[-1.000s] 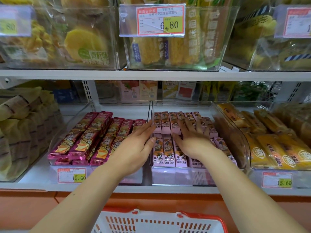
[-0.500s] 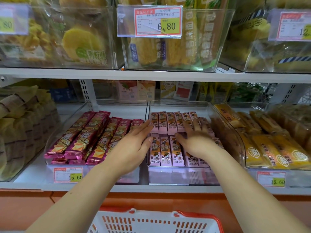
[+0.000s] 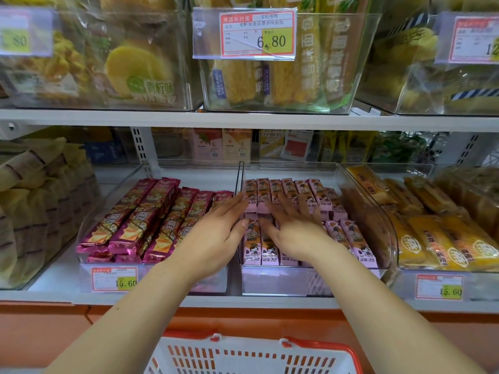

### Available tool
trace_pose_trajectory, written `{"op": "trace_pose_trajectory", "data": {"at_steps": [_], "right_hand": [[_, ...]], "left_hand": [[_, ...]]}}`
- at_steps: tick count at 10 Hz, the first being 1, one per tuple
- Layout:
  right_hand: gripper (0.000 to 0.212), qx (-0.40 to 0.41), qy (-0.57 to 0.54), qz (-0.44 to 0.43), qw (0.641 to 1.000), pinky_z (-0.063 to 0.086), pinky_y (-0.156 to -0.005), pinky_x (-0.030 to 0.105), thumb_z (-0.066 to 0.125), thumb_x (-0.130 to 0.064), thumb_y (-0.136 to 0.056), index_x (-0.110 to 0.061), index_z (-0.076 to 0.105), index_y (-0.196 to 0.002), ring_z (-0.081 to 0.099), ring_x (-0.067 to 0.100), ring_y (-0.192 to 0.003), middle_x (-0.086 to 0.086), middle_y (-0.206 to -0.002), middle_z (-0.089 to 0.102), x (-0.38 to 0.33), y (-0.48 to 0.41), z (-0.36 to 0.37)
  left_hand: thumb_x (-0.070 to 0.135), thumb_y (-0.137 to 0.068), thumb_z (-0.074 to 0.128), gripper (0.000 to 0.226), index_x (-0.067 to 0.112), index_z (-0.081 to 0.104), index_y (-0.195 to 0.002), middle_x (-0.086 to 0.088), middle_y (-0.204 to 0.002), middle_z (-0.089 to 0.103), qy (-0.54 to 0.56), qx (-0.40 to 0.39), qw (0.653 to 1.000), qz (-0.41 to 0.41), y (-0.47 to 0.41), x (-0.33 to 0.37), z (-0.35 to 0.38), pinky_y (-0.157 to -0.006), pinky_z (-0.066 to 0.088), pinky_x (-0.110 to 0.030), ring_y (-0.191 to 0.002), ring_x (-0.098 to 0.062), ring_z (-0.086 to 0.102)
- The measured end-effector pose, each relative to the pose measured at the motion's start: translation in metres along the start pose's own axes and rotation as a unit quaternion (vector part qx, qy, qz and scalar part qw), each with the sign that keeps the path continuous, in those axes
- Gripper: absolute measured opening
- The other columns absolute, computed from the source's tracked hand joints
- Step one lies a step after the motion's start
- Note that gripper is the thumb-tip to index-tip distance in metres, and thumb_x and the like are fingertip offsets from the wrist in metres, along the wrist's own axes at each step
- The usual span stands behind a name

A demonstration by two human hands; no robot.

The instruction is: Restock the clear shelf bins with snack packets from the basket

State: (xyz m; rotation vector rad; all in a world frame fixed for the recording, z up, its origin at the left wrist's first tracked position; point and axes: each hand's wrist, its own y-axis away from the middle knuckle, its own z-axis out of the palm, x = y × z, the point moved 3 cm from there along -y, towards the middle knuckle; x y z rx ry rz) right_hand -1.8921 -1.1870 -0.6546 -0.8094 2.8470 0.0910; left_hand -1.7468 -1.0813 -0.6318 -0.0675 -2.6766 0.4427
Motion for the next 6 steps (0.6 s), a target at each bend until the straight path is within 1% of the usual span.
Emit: {"op": "trace_pose_trajectory", "data": {"at_steps": [1, 2, 3, 4, 5, 6], "right_hand": [[0.061, 0.023, -0.010, -0.011, 1.000, -0.015, -0.114, 0.055, 0.017, -0.065, -0.095, -0.044, 0.004, -0.151, -0.021, 0.030, -0.146, -0.009, -0.161, -0.012, -0.007, 0.000, -0.004], [0.056, 0.061, -0.014, -0.062, 0.996, -0.015, -0.115, 0.055, 0.019, -0.055, -0.099, -0.043, 0.005, -0.151, -0.021, 0.027, -0.146, -0.010, -0.161, -0.011, -0.022, 0.002, -0.003], [0.054, 0.055, -0.004, -0.074, 0.996, -0.011, -0.115, 0.059, 0.019, -0.050, -0.100, -0.040, 0.005, -0.152, -0.017, 0.028, -0.147, -0.009, -0.162, -0.008, -0.025, 0.002, 0.005], [0.055, 0.025, 0.008, -0.064, 0.998, -0.007, -0.116, 0.060, 0.020, -0.047, -0.101, -0.036, 0.004, -0.153, -0.015, 0.029, -0.148, -0.007, -0.162, -0.008, -0.027, -0.002, 0.011], [0.056, 0.027, 0.008, -0.065, 0.997, -0.007, -0.116, 0.059, 0.021, -0.047, -0.101, -0.034, 0.005, -0.153, -0.014, 0.028, -0.148, -0.006, -0.162, -0.008, -0.029, -0.002, 0.011], [0.054, 0.060, -0.014, -0.080, 0.995, -0.002, -0.117, 0.058, 0.024, -0.045, -0.101, -0.033, 0.013, -0.152, -0.007, 0.027, -0.149, -0.006, -0.163, -0.001, -0.031, 0.009, 0.004]], "left_hand": [[0.037, -0.102, 0.032, 0.050, 0.029, 0.025, -0.151, 0.014, -0.158, 0.018, 0.000, 0.000, 1.000, 0.000, -0.001, -0.001, 0.001, -0.116, 0.014, -0.023, -0.145, -0.005, 0.014], [0.037, -0.102, 0.032, 0.050, 0.029, 0.025, -0.151, 0.013, -0.158, 0.019, 0.002, 0.003, 1.000, 0.002, -0.001, -0.001, 0.000, -0.115, 0.012, -0.019, -0.145, -0.004, 0.015], [0.036, -0.103, 0.032, 0.049, 0.028, 0.025, -0.151, 0.013, -0.158, 0.019, 0.002, 0.005, 1.000, 0.004, 0.000, 0.000, 0.000, -0.113, 0.011, -0.018, -0.145, -0.005, 0.015], [0.036, -0.103, 0.031, 0.050, 0.028, 0.023, -0.151, 0.013, -0.159, 0.017, 0.005, -0.001, 1.000, 0.003, 0.000, -0.002, -0.001, -0.116, 0.012, -0.021, -0.145, -0.005, 0.013], [0.037, -0.103, 0.031, 0.050, 0.028, 0.022, -0.151, 0.012, -0.159, 0.017, 0.001, 0.004, 1.000, 0.004, 0.001, -0.001, 0.000, -0.118, 0.013, -0.023, -0.145, -0.005, 0.013], [0.037, -0.103, 0.031, 0.050, 0.028, 0.022, -0.151, 0.011, -0.159, 0.018, -0.017, 0.005, 1.000, 0.007, 0.008, 0.004, -0.004, -0.116, 0.011, -0.022, -0.145, -0.005, 0.014]]}}
